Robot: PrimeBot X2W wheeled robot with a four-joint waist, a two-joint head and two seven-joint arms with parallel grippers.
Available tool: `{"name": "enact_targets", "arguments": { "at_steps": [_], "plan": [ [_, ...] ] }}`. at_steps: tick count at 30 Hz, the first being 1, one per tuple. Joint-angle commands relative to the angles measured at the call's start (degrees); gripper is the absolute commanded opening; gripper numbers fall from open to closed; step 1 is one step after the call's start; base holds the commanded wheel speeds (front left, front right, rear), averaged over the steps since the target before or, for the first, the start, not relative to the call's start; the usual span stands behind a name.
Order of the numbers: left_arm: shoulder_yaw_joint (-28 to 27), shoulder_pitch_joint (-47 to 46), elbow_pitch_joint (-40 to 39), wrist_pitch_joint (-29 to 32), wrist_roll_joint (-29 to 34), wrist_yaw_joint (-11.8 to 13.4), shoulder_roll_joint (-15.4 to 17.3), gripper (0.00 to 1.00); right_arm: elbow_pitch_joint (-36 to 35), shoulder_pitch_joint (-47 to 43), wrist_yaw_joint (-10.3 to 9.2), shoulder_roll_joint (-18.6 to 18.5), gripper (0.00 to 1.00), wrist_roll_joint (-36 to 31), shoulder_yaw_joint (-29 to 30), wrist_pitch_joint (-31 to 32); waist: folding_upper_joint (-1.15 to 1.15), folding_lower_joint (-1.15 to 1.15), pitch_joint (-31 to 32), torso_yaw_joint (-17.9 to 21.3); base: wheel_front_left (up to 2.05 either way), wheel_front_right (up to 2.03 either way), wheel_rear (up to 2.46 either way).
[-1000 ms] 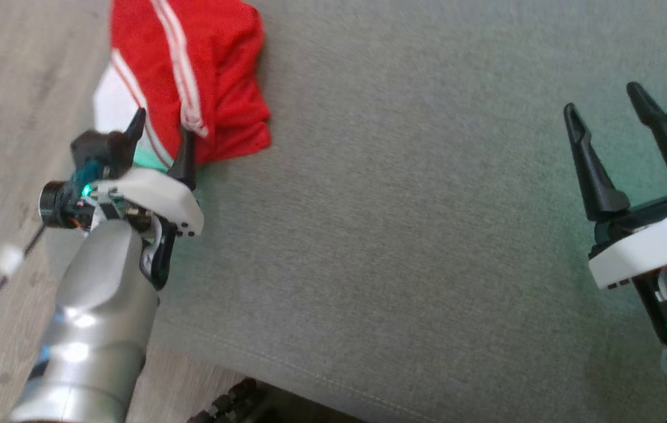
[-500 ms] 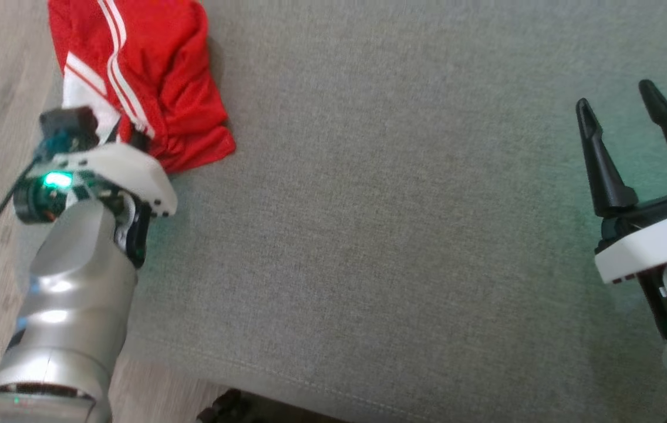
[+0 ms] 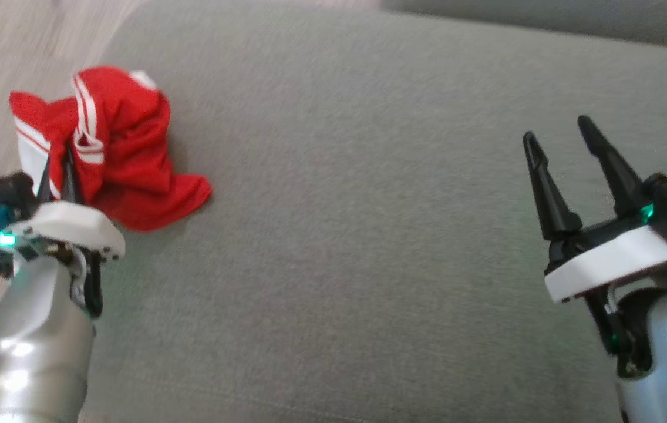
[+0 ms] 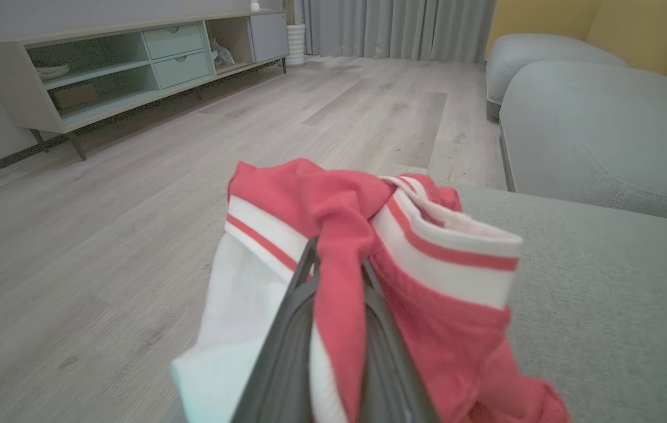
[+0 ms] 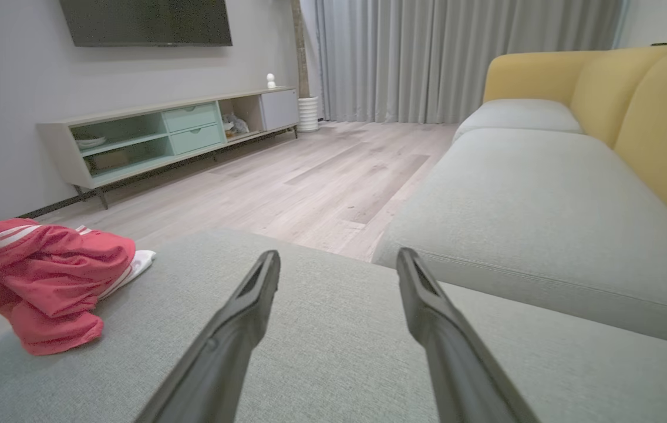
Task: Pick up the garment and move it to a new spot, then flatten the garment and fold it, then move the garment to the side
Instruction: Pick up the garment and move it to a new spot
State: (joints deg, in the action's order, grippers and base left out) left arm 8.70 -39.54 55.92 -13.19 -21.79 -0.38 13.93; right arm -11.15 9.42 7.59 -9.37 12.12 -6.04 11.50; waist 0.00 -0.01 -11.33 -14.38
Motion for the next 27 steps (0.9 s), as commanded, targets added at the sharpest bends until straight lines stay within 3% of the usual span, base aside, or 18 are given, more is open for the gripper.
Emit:
{"name": "enact_targets", "arguments": {
  "at_steps": [1,8,13,19,27],
  "plan": [
    [-1.8,0.0,-3.3,-0.6,0.1,0.6,2.8,0.00,-1.6,-0.5,-0.10,0.3,1.00,0.4,-1.2,-0.7,0.00,0.01,3.9,3.6,0.00,0.00,0.00],
    [-0.5,10.9,-18.9,3.7,0.2,3.4,2.2,0.00,-0.3,-2.6,-0.10,2.4,1.00,0.8,-1.1,-2.2,0.00,0.01,6.6,9.7,0.00,0.00,0.00],
    [4.0,16.7,-30.7,9.8,1.1,3.7,-0.3,0.00,-0.2,-3.6,-0.10,3.4,1.00,1.3,-0.9,-2.3,0.00,0.01,5.4,14.5,0.00,0.00,0.00],
    [15.2,16.6,-37.6,16.4,4.9,0.1,-5.6,0.00,-0.3,-3.6,-0.10,3.7,1.00,1.3,-0.2,-2.2,0.00,0.01,2.1,20.2,0.00,0.00,0.00],
    [30.3,10.9,-35.8,17.6,6.9,-4.9,-10.7,0.00,0.3,-2.7,-0.10,4.3,1.00,1.9,0.8,-3.0,0.00,0.01,-2.2,25.7,0.00,0.00,0.00]
  ]
}}
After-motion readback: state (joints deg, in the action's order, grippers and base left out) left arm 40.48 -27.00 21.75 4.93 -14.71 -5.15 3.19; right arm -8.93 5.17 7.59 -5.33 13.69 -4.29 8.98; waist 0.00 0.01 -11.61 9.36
